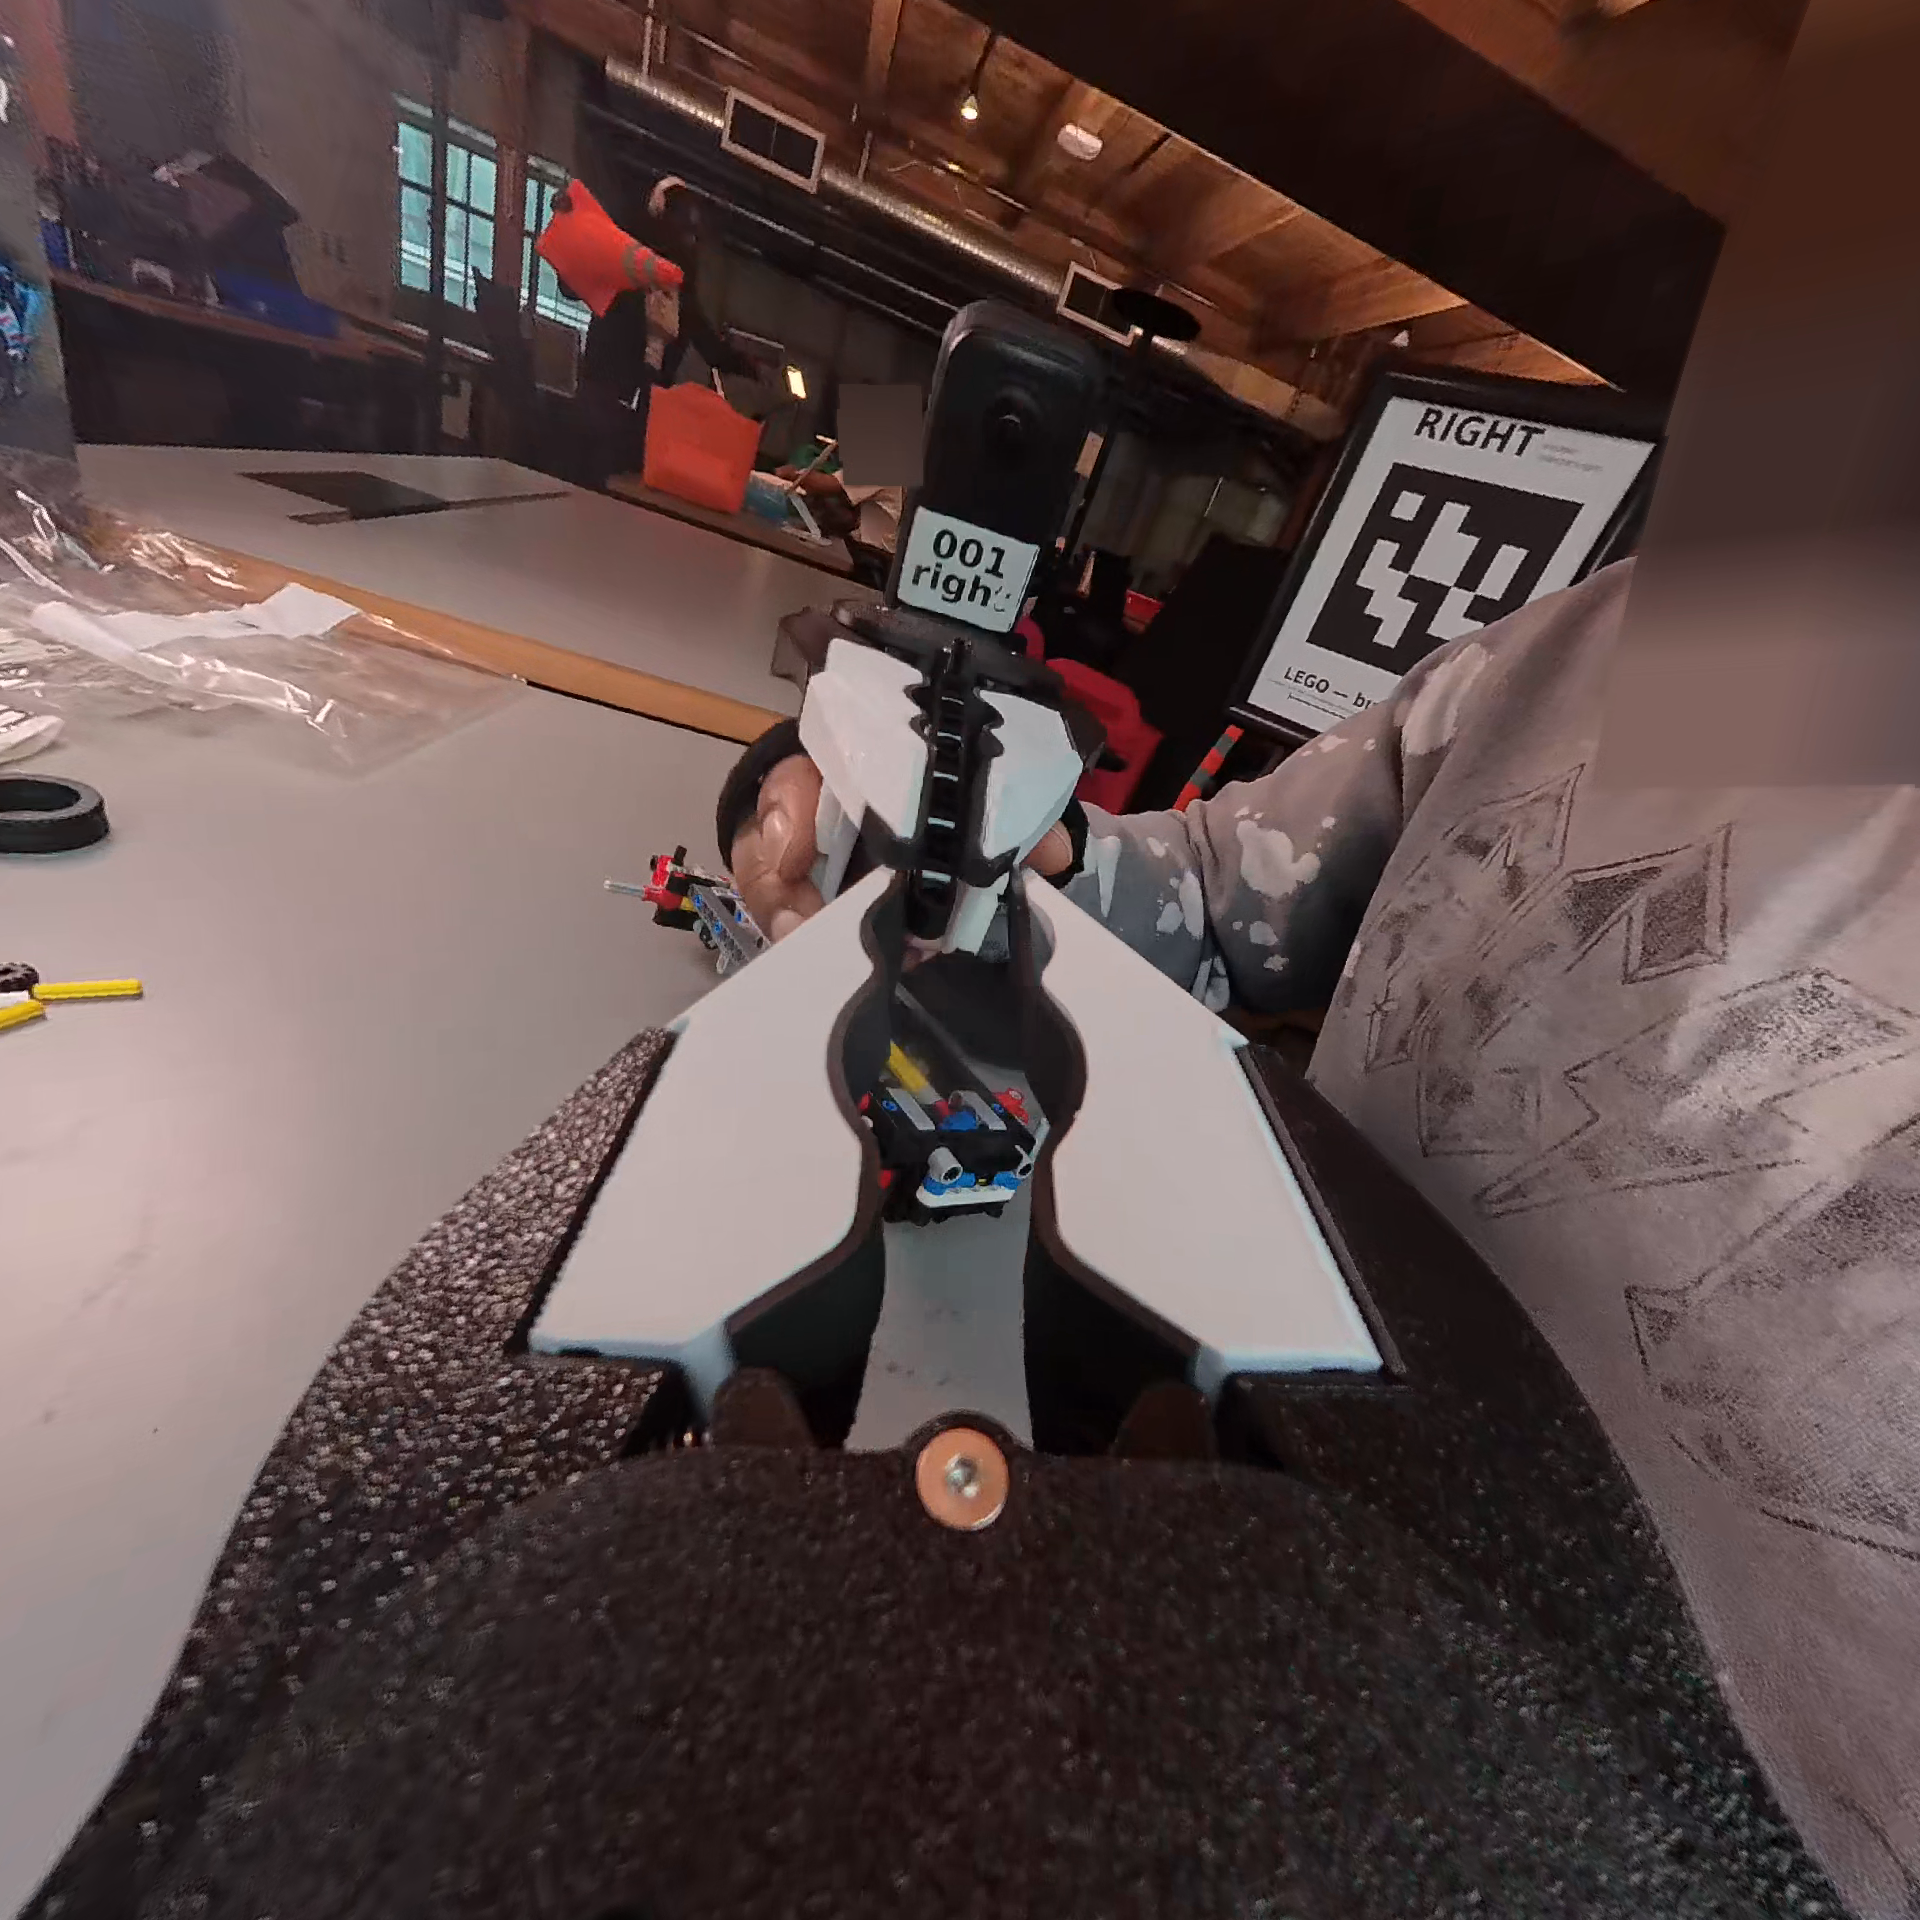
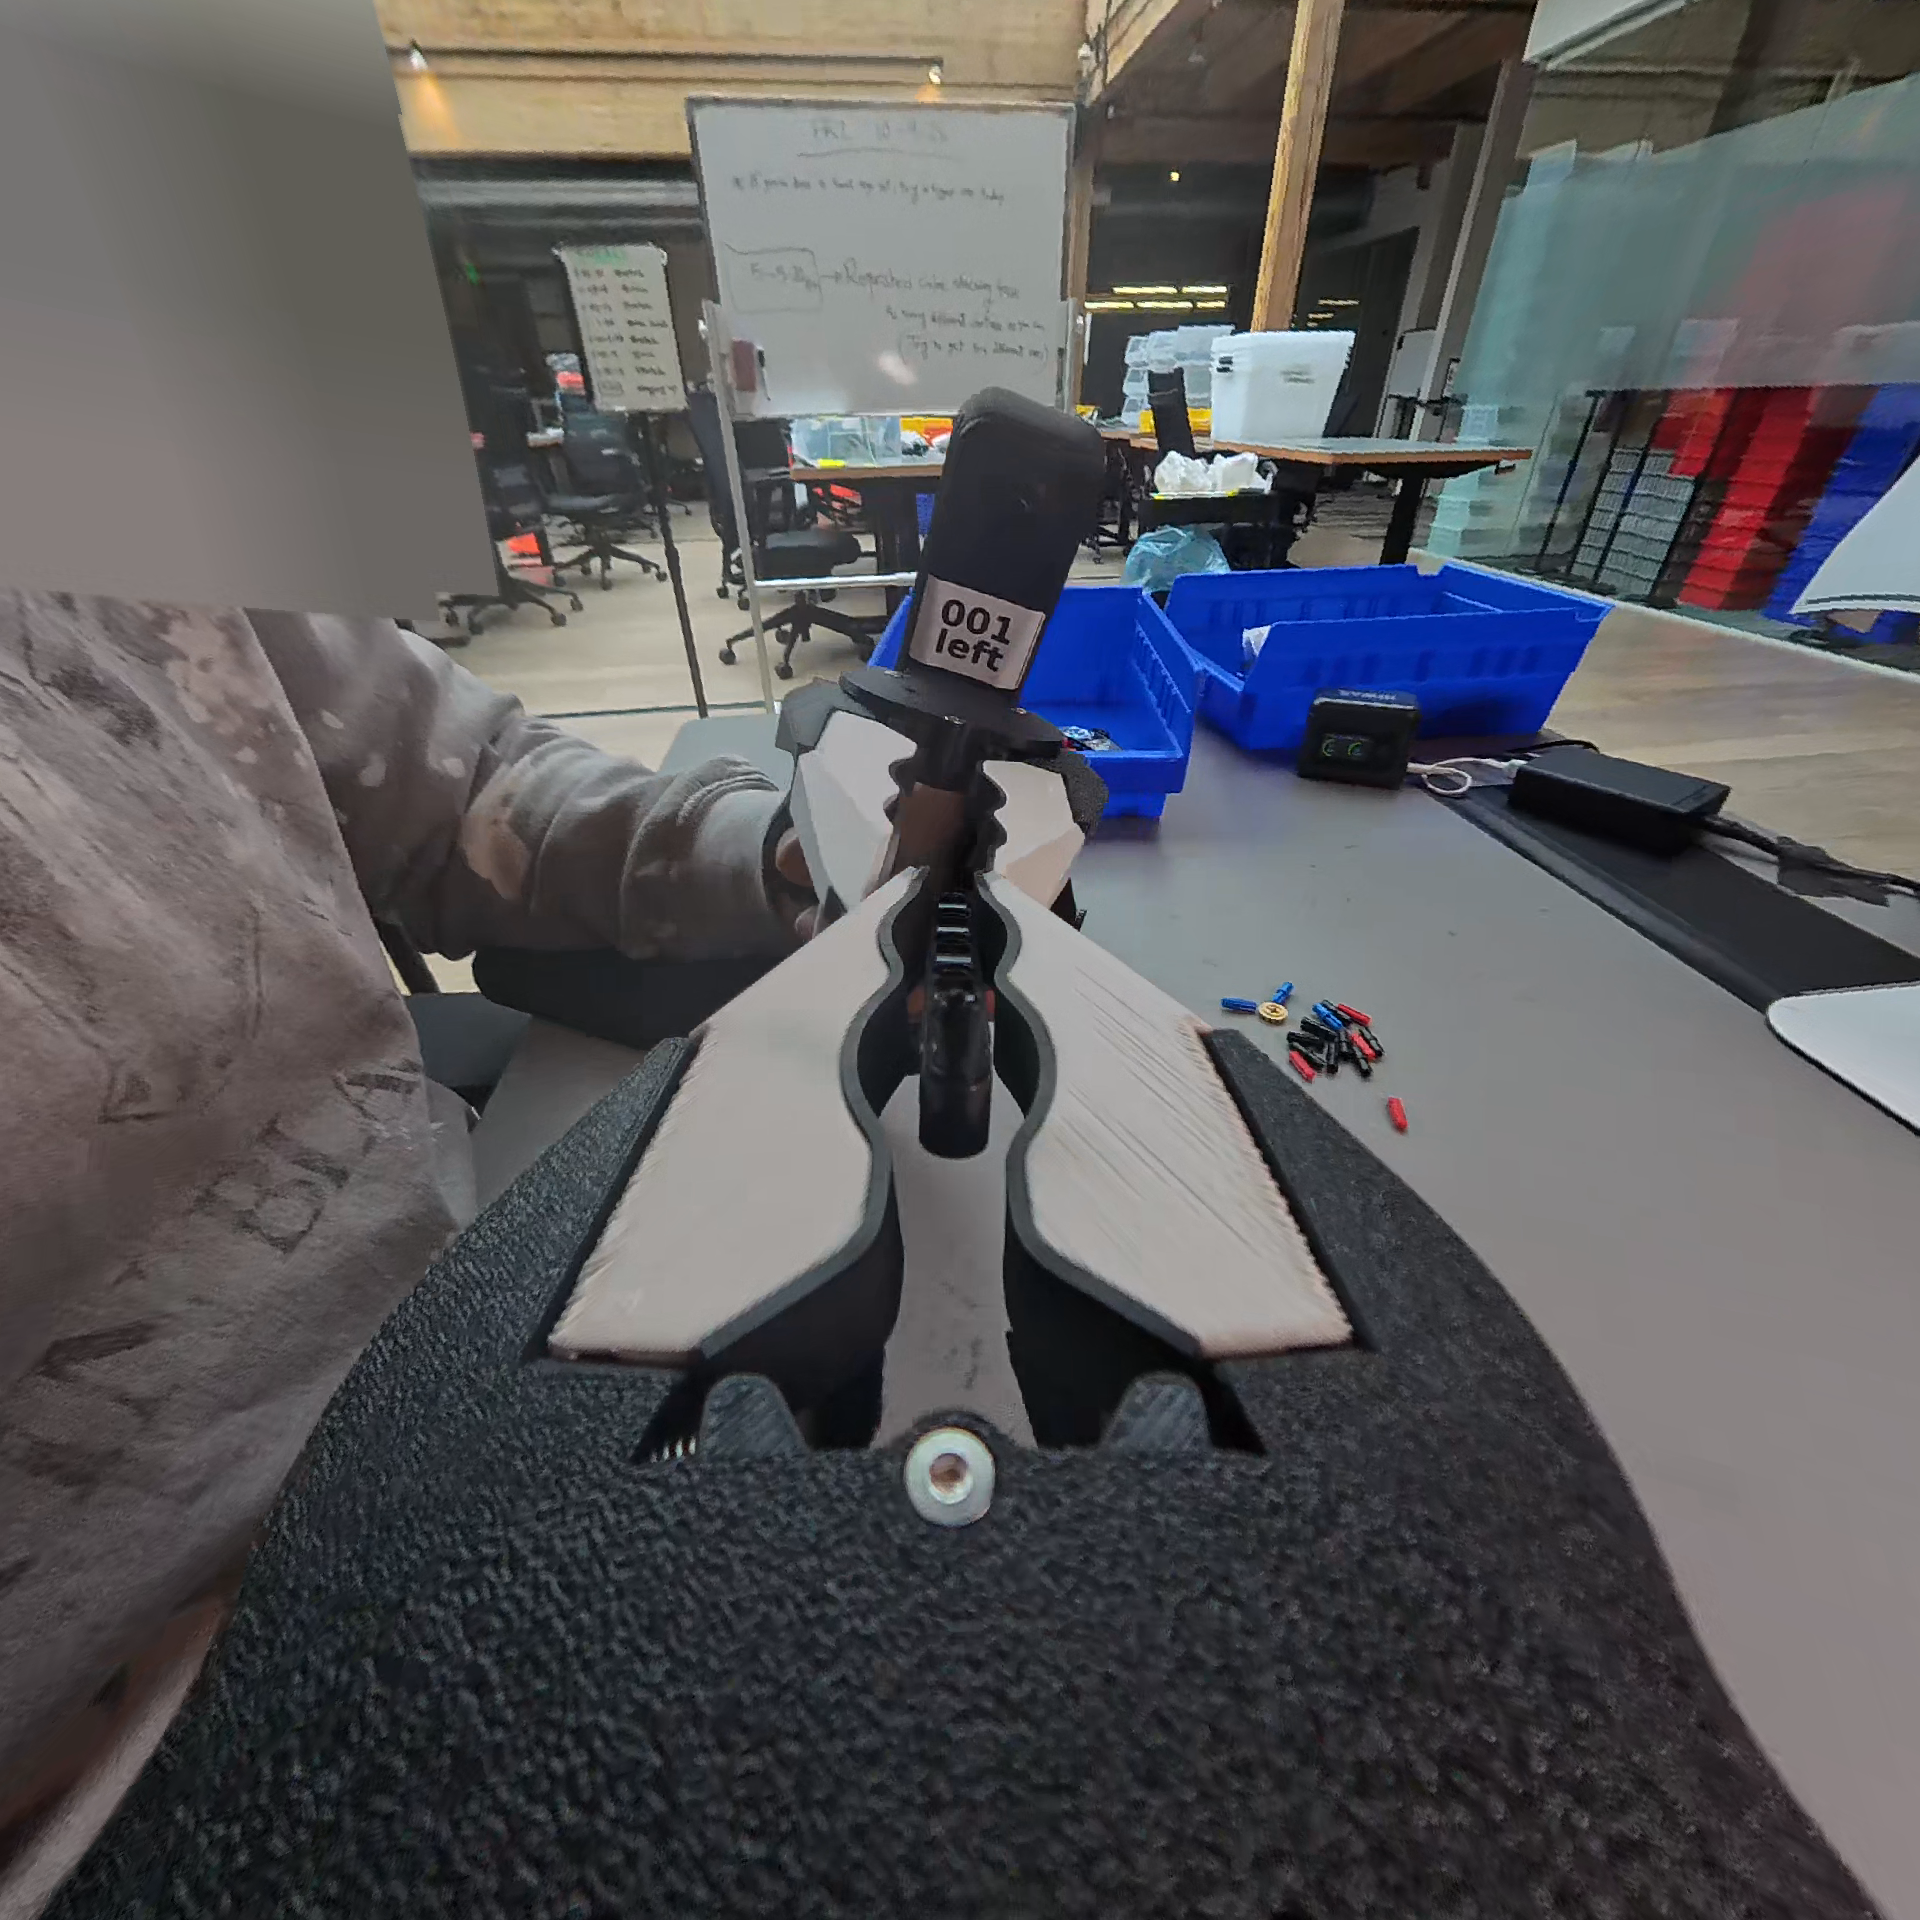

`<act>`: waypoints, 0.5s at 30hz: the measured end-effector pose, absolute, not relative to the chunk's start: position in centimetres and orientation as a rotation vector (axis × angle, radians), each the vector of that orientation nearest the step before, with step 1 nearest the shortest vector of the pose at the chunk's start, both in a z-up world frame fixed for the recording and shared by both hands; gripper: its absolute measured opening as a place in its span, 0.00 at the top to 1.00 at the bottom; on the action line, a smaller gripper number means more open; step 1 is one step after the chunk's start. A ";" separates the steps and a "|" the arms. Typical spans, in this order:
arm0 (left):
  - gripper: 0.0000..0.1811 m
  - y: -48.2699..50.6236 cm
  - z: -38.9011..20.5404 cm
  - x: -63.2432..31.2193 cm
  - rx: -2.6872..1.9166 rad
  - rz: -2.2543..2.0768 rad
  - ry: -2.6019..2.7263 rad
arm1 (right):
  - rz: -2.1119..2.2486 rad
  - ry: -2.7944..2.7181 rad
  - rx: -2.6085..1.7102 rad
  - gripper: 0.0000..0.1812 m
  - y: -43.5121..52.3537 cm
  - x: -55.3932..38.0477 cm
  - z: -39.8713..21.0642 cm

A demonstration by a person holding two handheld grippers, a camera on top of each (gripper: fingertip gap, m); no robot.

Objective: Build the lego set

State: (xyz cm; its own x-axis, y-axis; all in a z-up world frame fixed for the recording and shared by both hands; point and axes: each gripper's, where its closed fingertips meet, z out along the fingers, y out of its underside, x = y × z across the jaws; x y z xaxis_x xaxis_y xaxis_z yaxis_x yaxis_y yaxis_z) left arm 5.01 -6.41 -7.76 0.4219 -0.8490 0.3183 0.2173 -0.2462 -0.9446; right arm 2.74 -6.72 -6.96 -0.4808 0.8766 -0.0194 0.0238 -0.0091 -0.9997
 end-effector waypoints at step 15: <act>0.96 -5.5 -7.6 2.8 -1.476 -1.061 0.480 | 1.736 -1.463 -1.117 0.91 -4.7 2.8 -6.5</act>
State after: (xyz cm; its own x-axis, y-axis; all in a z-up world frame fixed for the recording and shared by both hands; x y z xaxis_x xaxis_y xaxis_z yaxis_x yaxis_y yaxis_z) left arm 2.85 -5.50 -7.60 0.4997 -0.7992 0.3341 0.2759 -0.2187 -0.9360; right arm 2.77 -4.72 -6.45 -0.4642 0.8583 -0.2189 0.0705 -0.2105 -0.9750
